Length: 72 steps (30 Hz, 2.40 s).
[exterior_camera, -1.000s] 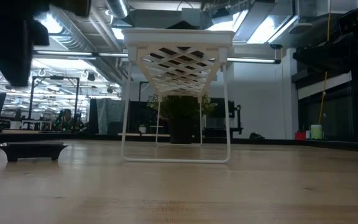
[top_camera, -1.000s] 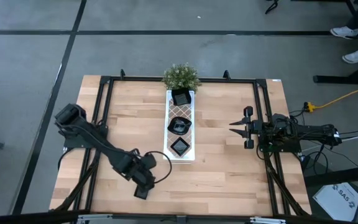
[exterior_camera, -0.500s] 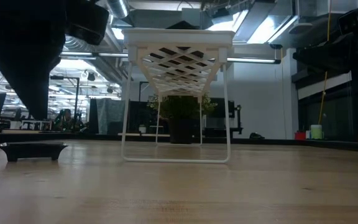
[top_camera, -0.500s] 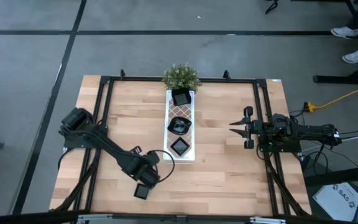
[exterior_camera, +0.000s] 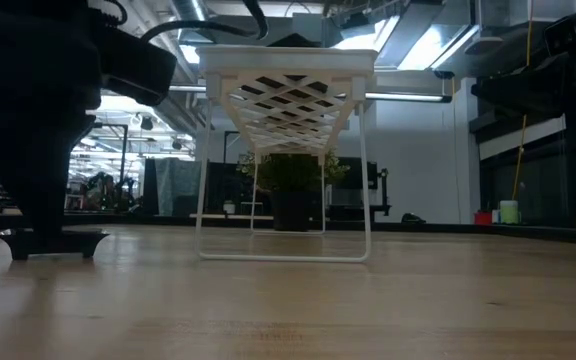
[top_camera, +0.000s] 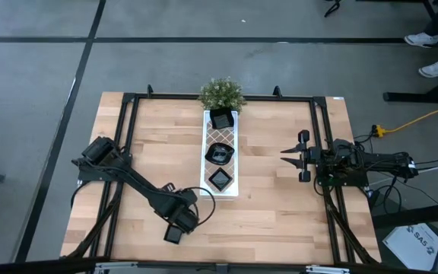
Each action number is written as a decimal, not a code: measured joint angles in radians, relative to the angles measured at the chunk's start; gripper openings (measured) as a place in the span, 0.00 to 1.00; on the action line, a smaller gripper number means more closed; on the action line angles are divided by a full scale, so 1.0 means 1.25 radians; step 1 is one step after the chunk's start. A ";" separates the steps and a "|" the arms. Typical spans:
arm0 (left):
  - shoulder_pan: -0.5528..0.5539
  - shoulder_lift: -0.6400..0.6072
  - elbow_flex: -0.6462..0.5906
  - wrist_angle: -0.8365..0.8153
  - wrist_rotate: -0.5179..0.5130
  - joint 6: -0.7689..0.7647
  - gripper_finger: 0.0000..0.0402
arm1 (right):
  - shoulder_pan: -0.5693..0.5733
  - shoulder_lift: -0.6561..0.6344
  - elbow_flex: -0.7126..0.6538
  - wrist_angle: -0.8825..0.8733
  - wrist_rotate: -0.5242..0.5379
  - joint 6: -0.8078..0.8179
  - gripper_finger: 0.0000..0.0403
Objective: Pick & Place Mini shaped plates
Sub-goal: Stack the square plate on top of the square plate on the shelf
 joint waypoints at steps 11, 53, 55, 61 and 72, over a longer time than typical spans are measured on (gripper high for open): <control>0.001 0.000 -0.004 -0.024 -0.010 0.000 0.21 | 0.000 0.000 0.000 0.000 0.000 0.000 0.25; -0.003 0.024 -0.006 -0.006 -0.061 0.023 0.01 | 0.000 0.000 0.000 0.000 0.000 0.000 0.25; -0.007 0.024 0.000 -0.008 -0.063 0.038 0.01 | 0.000 0.000 0.000 0.000 0.000 0.000 0.25; -0.036 -0.010 0.014 -0.007 -0.147 0.056 0.01 | 0.000 0.000 0.000 0.000 0.000 0.000 0.25; -0.101 -0.119 0.014 -0.007 -0.336 0.016 0.00 | 0.000 0.000 0.000 0.000 0.000 0.000 0.25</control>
